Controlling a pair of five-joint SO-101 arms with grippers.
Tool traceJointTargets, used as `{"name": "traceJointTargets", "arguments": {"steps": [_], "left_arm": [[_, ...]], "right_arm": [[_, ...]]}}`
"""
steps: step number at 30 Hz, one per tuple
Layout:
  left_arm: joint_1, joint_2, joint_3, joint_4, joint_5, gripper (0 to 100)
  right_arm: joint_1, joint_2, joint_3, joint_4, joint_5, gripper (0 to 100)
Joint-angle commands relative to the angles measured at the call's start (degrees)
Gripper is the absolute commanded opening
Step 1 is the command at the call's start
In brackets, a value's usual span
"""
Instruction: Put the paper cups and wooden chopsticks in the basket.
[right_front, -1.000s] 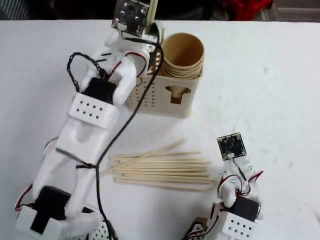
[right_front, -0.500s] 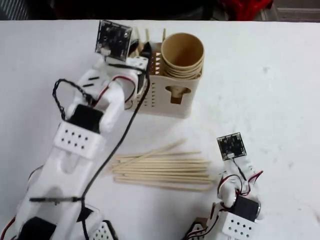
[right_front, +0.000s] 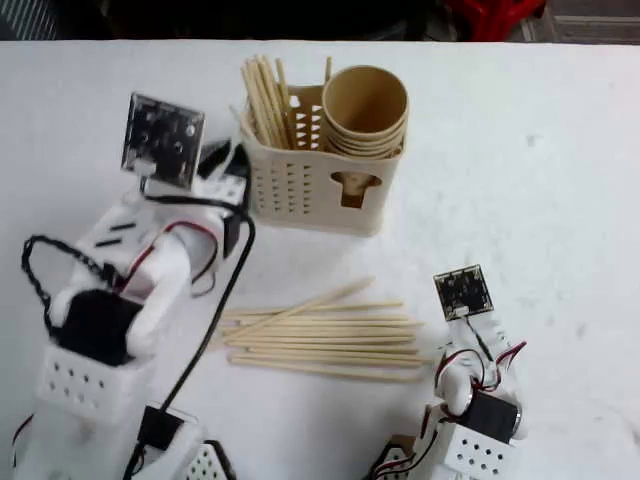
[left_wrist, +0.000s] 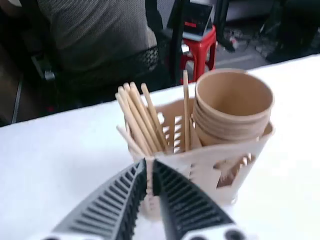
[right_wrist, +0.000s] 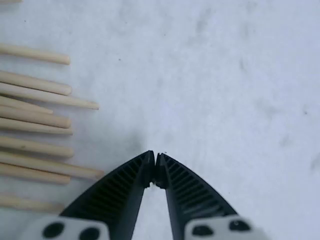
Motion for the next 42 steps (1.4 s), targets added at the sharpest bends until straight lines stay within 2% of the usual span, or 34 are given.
{"name": "traceJointTargets", "arguments": {"steps": [1,3,10,12,17,20,25,29,42], "left_arm": [[1.4,-1.9,2.5,4.7,-9.4,3],[3.4,0.0,6.4,5.0,-13.4,2],[10.3,15.3,11.9,4.6,-16.1,2],[11.9,20.8,11.0,4.5,-16.7,3],[15.1,33.7,9.1,2.4,-21.9,14],[15.7,40.7,6.0,2.1,-24.6,14],[15.3,49.7,0.3,2.5,-25.1,14],[16.2,51.5,-0.2,2.4,-27.6,14],[17.3,52.4,1.3,0.9,-28.3,15]], "right_arm": [[0.3,-0.5,0.4,0.2,0.4,1.5],[0.3,-0.5,0.4,0.2,0.4,1.5],[0.3,-0.5,0.4,0.2,0.4,1.5],[0.3,-0.5,0.4,0.2,0.4,1.5],[0.3,-0.5,0.4,0.2,0.4,1.5],[0.3,-0.5,0.4,0.2,0.4,1.5],[0.3,-0.5,0.4,0.2,0.4,1.5],[0.3,-0.5,0.4,0.2,0.4,1.5],[0.3,-0.5,0.4,0.2,0.4,1.5]]}}
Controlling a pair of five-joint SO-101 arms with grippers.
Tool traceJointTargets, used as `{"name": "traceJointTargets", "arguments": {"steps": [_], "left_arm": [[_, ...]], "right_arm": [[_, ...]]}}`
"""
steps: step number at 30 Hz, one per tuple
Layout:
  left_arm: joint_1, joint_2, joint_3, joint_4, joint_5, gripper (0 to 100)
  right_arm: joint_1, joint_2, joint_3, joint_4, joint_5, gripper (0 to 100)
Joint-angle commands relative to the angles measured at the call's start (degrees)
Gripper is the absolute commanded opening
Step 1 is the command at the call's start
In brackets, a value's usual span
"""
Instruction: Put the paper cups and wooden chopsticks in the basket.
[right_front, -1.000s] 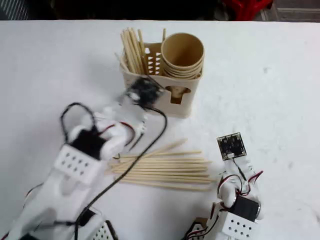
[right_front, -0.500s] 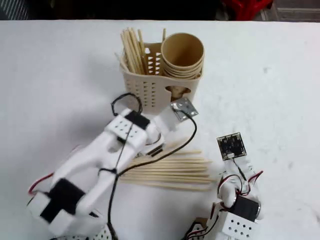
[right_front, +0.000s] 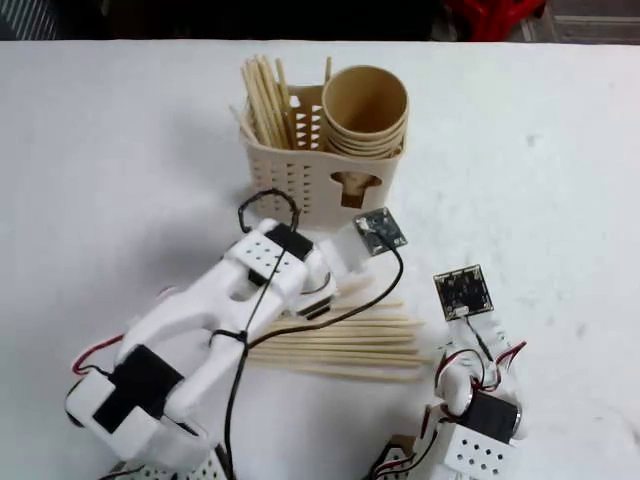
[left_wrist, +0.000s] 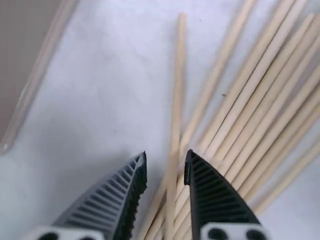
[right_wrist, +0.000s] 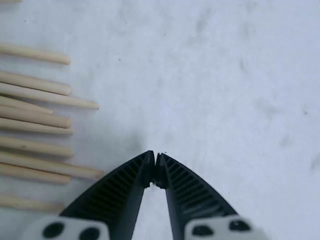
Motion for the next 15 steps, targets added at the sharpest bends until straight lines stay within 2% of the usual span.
{"name": "traceJointTargets", "arguments": {"steps": [1,10,15], "left_arm": [[0.7,0.4,-1.1,-1.8,-1.0,15],[0.7,11.6,-6.7,-1.7,-2.5,14],[0.7,12.7,-8.4,-0.4,-2.5,14]], "right_arm": [[0.3,-0.5,0.4,0.2,0.4,1.5],[0.3,-0.5,0.4,0.2,0.4,1.5],[0.3,-0.5,0.4,0.2,0.4,1.5]]}}
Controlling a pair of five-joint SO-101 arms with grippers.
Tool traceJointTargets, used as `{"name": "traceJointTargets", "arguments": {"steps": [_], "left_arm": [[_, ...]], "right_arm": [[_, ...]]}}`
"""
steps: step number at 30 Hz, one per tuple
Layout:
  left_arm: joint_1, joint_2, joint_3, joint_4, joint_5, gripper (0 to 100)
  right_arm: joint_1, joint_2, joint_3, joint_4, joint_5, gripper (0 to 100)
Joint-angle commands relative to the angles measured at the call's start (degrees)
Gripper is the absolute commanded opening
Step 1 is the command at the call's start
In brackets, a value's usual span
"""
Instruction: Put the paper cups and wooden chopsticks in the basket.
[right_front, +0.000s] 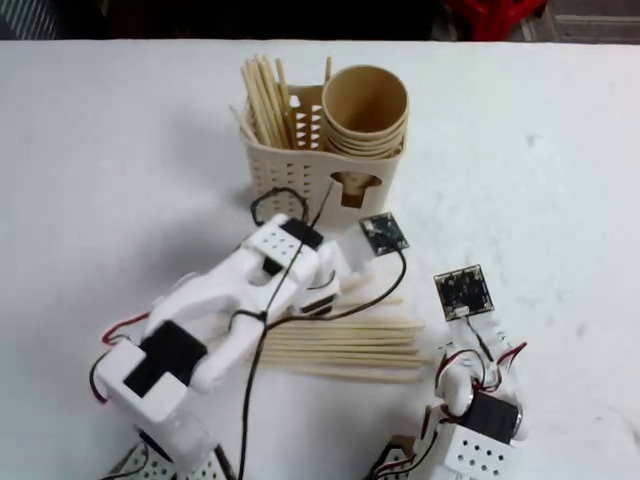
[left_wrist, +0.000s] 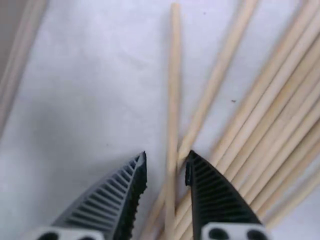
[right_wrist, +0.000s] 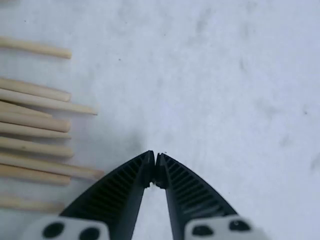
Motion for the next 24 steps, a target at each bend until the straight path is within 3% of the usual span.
{"name": "traceJointTargets", "arguments": {"steps": [1,7,16,24], "left_arm": [[0.7,0.7,-2.3,-0.3,-0.4,14],[0.7,0.7,-2.3,-0.4,-1.4,3],[0.5,-0.2,-2.9,0.5,-4.6,2],[0.5,-17.3,-2.9,10.1,-7.6,2]], "right_arm": [[0.3,-0.5,0.4,0.2,0.4,1.5],[0.3,-0.5,0.4,0.2,0.4,1.5],[0.3,-0.5,0.4,0.2,0.4,1.5],[0.3,-0.5,0.4,0.2,0.4,1.5]]}}
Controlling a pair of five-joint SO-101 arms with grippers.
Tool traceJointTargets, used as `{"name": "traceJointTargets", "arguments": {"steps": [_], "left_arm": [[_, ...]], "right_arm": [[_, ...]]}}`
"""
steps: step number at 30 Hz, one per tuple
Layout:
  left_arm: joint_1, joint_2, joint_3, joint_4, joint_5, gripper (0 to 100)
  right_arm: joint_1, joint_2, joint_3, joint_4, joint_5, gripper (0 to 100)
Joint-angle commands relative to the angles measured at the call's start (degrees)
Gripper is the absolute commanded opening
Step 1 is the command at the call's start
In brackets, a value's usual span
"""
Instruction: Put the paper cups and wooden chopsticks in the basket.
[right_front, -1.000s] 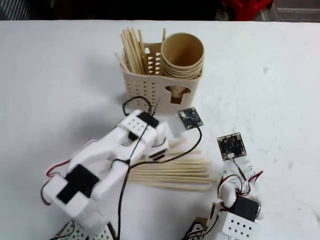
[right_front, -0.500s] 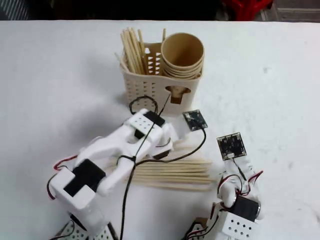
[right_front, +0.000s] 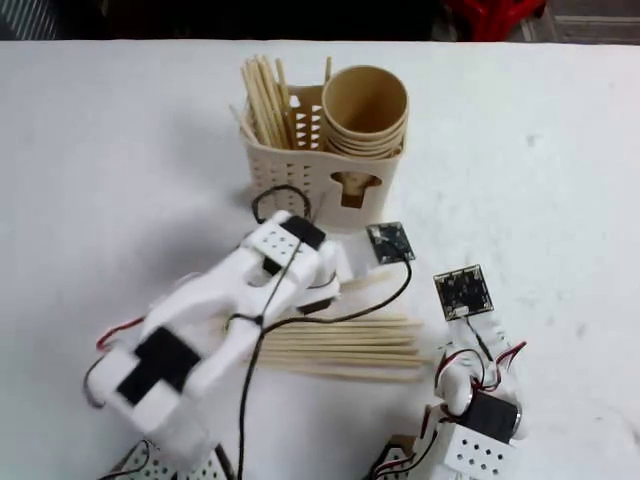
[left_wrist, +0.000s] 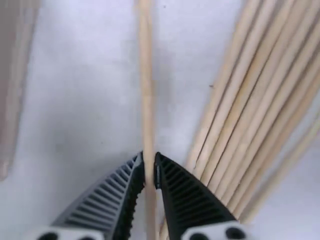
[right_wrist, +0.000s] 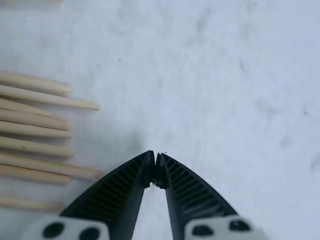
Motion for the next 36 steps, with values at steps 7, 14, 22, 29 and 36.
{"name": "traceJointTargets", "arguments": {"steps": [7,14,22,29,36], "left_arm": [[0.1,-30.7,-2.2,12.2,-0.6,2],[0.1,-46.7,-11.1,11.5,0.2,2],[-6.5,-47.0,-27.3,-13.5,15.9,2],[-7.7,-31.9,-27.9,-32.1,19.0,2],[-10.0,-21.8,-27.9,-34.0,26.8,2]], "right_arm": [[0.3,-0.5,0.4,0.2,0.4,1.5],[0.3,-0.5,0.4,0.2,0.4,1.5],[0.3,-0.5,0.4,0.2,0.4,1.5],[0.3,-0.5,0.4,0.2,0.4,1.5],[0.3,-0.5,0.4,0.2,0.4,1.5]]}}
